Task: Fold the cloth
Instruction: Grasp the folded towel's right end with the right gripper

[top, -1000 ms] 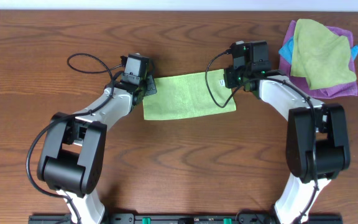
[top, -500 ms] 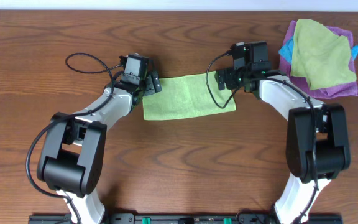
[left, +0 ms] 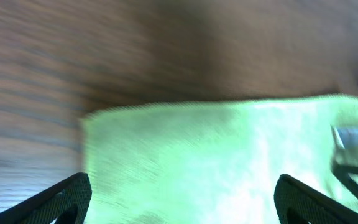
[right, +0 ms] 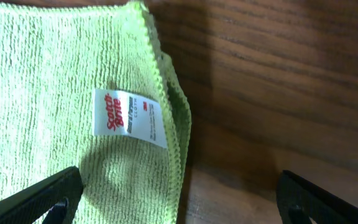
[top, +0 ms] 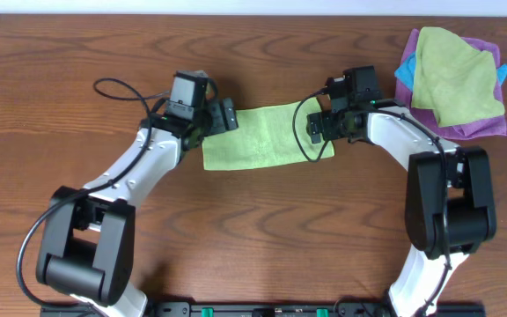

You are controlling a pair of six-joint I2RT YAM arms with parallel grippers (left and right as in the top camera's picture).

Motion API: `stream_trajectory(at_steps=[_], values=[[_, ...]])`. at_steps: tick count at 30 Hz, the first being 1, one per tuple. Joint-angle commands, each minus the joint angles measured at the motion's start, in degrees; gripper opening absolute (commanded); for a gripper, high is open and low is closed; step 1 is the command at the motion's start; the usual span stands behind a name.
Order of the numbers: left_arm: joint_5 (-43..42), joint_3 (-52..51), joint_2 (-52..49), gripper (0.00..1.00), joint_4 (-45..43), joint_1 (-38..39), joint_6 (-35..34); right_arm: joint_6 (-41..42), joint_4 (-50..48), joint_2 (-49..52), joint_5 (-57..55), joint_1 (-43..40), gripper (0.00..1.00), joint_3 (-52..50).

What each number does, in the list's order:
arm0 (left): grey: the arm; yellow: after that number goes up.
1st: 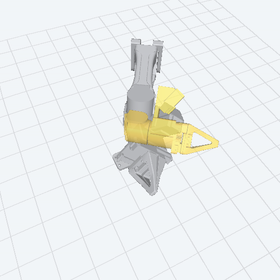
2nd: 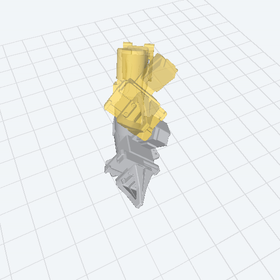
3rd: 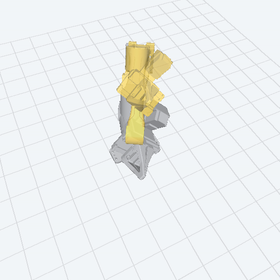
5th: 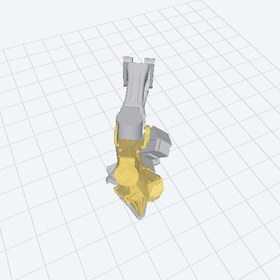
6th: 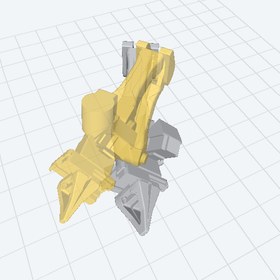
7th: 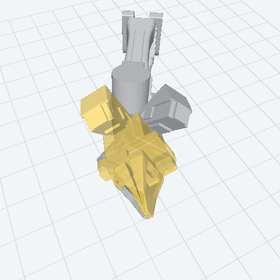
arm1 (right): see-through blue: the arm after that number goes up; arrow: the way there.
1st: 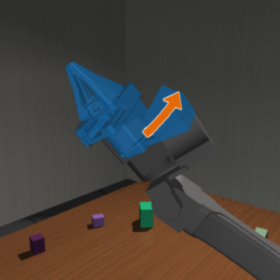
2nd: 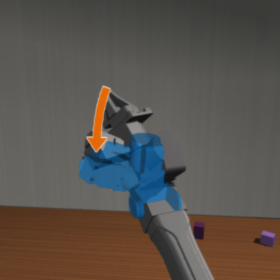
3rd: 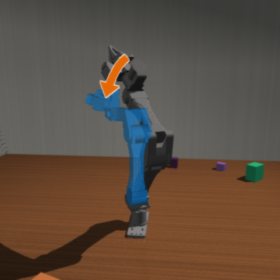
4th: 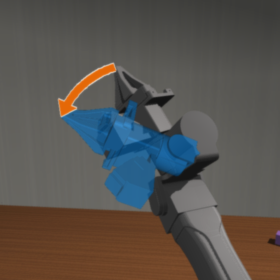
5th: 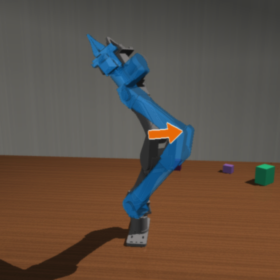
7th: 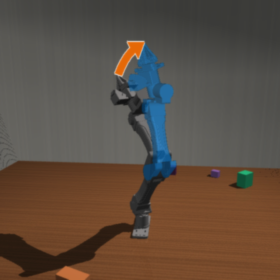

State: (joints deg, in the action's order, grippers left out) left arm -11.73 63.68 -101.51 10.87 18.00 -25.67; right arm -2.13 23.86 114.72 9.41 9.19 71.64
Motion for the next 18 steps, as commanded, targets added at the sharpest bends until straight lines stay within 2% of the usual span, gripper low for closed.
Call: stream_trajectory(at_steps=[1, 2, 3, 6, 9, 18], values=[[-3.19, 1.05, -3.37, 0.69, 0.48, 2.29, 0.2, -0.07, 0.28, -0.24, 0.5, 0.28, 0.97, 0.79], [-3.08, 1.05, -4.26, 0.32, 0.55, 2.69, 0.17, -0.07, 0.31, -0.24, 0.5, 0.26, 0.97, 0.79], [-3.08, 1.05, -5.01, 0.14, 0.59, 2.84, 0.13, -0.07, 0.31, -0.24, 0.5, 0.26, 0.97, 0.79], [-0.92, 1.05, -6.6, 0.06, 0.94, 2.99, -0.07, -0.07, 0.39, -0.24, 0.5, 0.26, 0.97, 0.79], [3.34, 1.05, -8.0, 0.06, 2.01, 3.04, -0.07, -0.07, 0.44, -0.24, 1.07, 0.26, 0.97, 0.79], [3.1, 1.05, -12.63, 0.06, 2.21, 3.04, -1.55, -0.04, 3.28, -0.24, 3.69, 0.26, 0.99, 0.79]])
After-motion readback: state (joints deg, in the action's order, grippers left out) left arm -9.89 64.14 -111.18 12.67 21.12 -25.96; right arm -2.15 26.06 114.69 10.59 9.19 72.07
